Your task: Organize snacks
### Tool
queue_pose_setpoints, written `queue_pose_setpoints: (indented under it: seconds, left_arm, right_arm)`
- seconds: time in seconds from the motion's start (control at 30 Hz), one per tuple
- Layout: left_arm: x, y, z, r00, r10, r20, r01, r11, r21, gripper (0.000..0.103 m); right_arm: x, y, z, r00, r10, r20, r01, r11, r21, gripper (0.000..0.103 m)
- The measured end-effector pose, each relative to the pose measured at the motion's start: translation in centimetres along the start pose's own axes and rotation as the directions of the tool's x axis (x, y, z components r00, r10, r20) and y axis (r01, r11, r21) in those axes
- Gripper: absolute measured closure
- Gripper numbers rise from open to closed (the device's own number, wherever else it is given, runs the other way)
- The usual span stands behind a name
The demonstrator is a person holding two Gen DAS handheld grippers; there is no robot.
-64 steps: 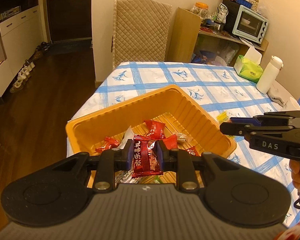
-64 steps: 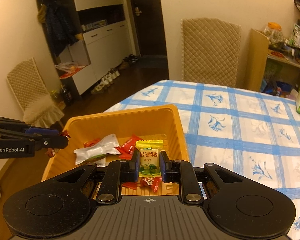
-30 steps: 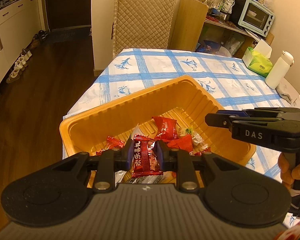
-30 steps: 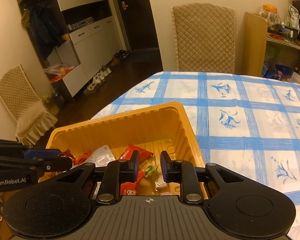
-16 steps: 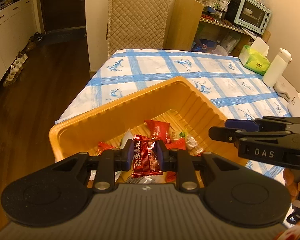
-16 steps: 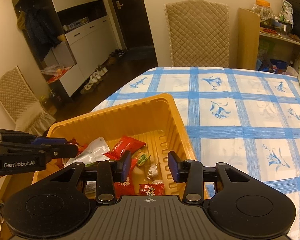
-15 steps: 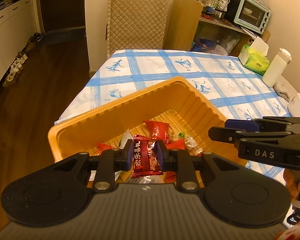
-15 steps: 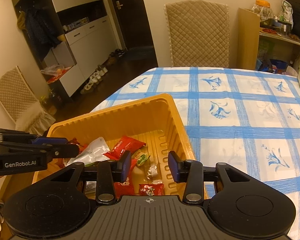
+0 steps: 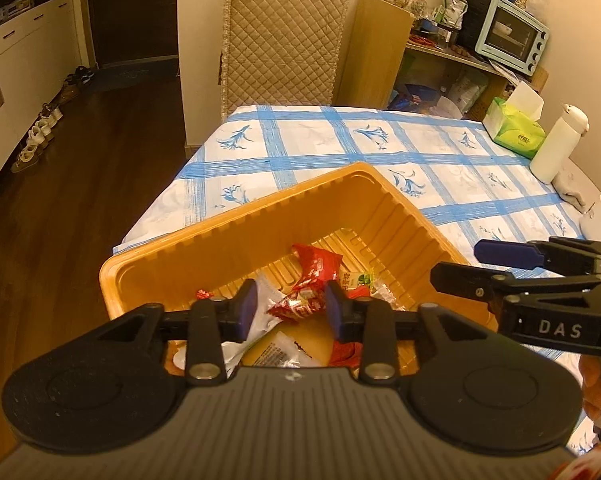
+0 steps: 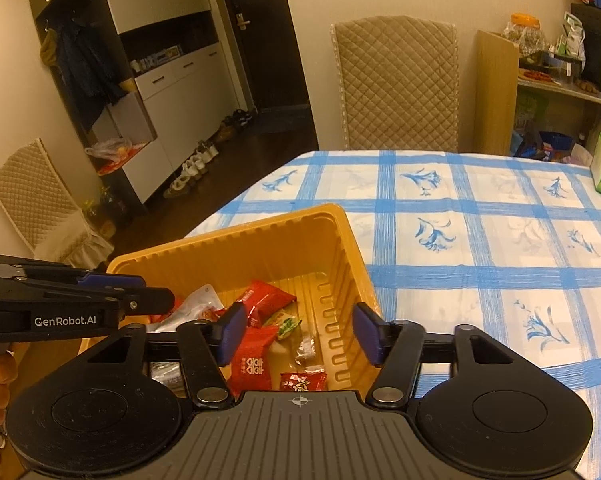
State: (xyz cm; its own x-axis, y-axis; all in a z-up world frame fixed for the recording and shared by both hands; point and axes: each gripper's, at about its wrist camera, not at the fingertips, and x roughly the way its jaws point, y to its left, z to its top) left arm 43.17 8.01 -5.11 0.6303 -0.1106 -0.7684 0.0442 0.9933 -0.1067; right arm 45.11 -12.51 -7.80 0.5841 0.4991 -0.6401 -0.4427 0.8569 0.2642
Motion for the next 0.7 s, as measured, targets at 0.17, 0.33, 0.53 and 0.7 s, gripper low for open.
queue_pose_setpoints:
  seconds: [0.17,0.33,0.53,0.7]
  left_arm:
    - [-1.2,0.1,-0.8,1.000,0.010,0.007,-0.010,1.000,-0.026,0.053]
    - [-3.1,0.2,-2.1,1.000,0.024,0.013,-0.023,0.998,-0.053,0.037]
    - [-5.9,-0.2,-3.9,0.998,0.051,0.024,-0.048,0.995,-0.090,0.029]
    - [-8.4,-1.1,-5.8,0.998,0.064,0.027,-0.061,0.993,-0.099,0.028]
  right_arm:
    - [-1.2,0.1,-0.3,1.000,0.008,0.013,-0.008,1.000,0.001,0.033]
    - [-2.8,0.1,-1.0,1.000,0.008,0.028,-0.008,1.000,0.010,0.021]
    - [-5.1,0.1,-2.3,0.999,0.017,0.038,-0.017,1.000,0.021,0.011]
    - [-7.4,0.3,-3.7,0.999,0.028,0.036,-0.029,0.999,0.025,0.007]
